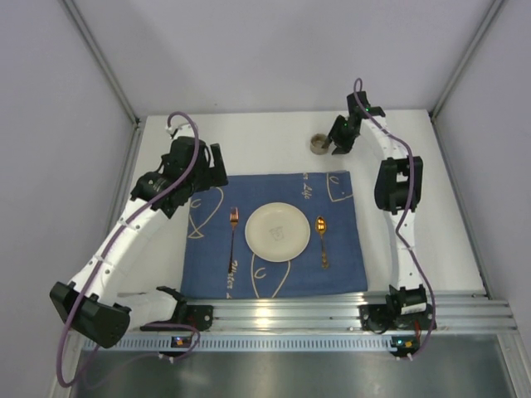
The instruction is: Set the dinner table for one person
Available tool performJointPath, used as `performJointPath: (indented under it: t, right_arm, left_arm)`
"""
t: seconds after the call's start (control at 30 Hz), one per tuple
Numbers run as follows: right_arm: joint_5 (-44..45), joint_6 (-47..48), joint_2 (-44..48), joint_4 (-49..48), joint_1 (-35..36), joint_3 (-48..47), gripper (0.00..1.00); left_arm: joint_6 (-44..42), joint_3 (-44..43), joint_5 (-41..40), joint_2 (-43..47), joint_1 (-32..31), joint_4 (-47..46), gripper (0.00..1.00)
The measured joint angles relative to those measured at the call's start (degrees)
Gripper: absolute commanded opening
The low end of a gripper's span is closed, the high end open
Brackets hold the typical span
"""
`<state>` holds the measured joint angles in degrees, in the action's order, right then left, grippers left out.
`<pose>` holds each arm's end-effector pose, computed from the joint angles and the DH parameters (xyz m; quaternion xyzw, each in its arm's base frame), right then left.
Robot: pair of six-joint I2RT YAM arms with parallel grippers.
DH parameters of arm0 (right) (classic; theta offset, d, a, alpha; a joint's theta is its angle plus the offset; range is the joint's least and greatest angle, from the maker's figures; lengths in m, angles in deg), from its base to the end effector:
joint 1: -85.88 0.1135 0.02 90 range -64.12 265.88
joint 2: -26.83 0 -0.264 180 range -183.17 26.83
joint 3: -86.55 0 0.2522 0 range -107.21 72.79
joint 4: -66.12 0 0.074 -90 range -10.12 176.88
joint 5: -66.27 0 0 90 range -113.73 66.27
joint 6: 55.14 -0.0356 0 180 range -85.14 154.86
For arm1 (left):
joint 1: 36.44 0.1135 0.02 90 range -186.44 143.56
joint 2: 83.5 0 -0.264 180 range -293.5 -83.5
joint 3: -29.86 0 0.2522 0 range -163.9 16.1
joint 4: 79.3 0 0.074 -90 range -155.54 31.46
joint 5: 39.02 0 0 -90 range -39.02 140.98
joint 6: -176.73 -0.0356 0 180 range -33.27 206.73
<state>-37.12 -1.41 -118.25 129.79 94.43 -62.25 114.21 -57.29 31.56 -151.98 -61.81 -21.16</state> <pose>0.5353 0.0888 0.1870 0.2004 0.9385 0.2023 0.1951 0.2266 -0.0943 0.3714 -0.0884 0.8899 -0.0506 0.4446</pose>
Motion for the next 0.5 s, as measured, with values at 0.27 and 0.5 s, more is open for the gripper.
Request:
performJointPath:
  t: [0.27, 0.5]
  right_arm:
    - [2.58, 0.81, -0.55, -0.66, 0.39, 0.0, 0.09]
    - [3.85, 2.25, -0.48, -0.72, 0.59, 0.0, 0.0]
  left_arm:
    - [-0.63, -0.02, -0.59, 0.15, 0.48, 0.66, 0.98]
    - [-1.44, -0.87, -0.52, -0.57, 0.55, 0.68, 0.99]
